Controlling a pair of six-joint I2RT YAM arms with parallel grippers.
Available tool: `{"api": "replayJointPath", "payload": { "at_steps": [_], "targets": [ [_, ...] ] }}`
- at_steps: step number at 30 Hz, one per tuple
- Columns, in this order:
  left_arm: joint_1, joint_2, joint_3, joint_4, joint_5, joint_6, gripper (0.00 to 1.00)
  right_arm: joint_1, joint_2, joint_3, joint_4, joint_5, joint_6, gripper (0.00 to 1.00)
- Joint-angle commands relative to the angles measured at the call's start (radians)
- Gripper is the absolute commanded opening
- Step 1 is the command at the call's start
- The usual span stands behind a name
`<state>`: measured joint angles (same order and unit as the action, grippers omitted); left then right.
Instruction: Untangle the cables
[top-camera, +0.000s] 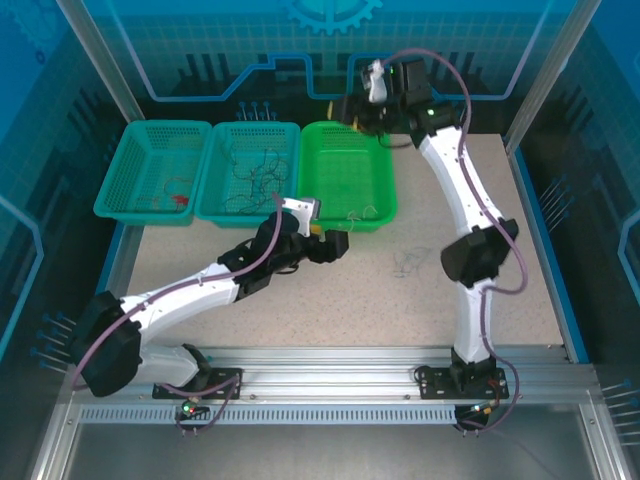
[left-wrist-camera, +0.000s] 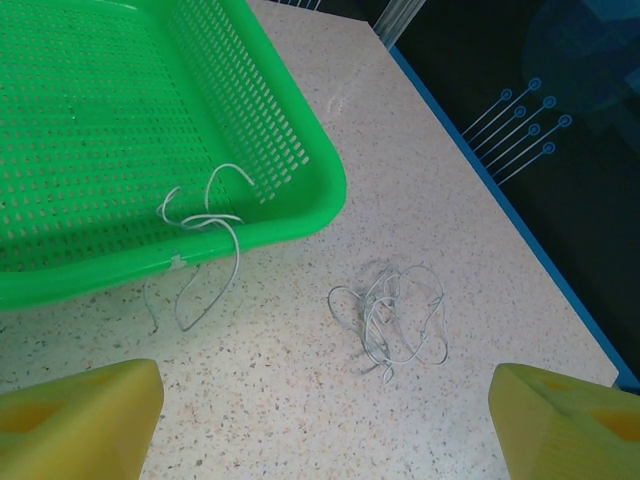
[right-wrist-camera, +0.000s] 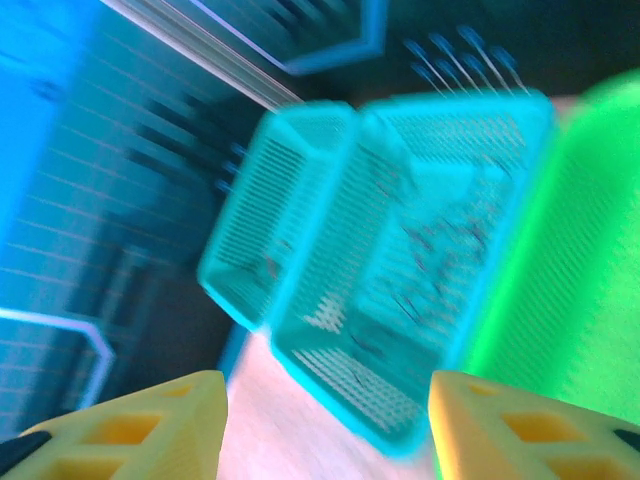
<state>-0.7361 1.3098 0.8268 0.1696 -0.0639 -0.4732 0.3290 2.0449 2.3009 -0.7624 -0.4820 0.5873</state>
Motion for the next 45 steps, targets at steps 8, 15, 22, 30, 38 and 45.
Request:
{"api": "replayJointPath", "payload": {
  "at_steps": [8,15,22,30,38,45],
  "targets": [
    [-0.005,-0.345,-0.127,-0.188,-0.021,0.065,0.87,0.073,-0.719,-1.064,0.318,0.365,-0.077,0.54],
    [-0.005,-0.572,-0.177,-0.400,-0.030,0.095,0.89,0.230,-0.839,-1.460,0.589,0.543,0.024,0.54],
    [-0.004,-0.667,-0.207,-0.473,-0.050,0.085,0.90,0.298,-0.577,-1.479,0.794,0.616,0.045,0.54],
    [-0.005,-0.669,-0.207,-0.485,-0.046,0.100,0.91,0.301,-0.360,-1.440,1.026,0.613,0.066,0.45],
    [-0.004,-0.682,-0.215,-0.489,-0.051,0.099,0.91,0.308,-0.380,-1.477,1.072,0.642,0.062,0.00],
    [-0.004,-0.684,-0.215,-0.487,-0.043,0.096,0.92,0.315,-0.597,-1.519,0.993,0.563,0.004,0.00]
  ]
}}
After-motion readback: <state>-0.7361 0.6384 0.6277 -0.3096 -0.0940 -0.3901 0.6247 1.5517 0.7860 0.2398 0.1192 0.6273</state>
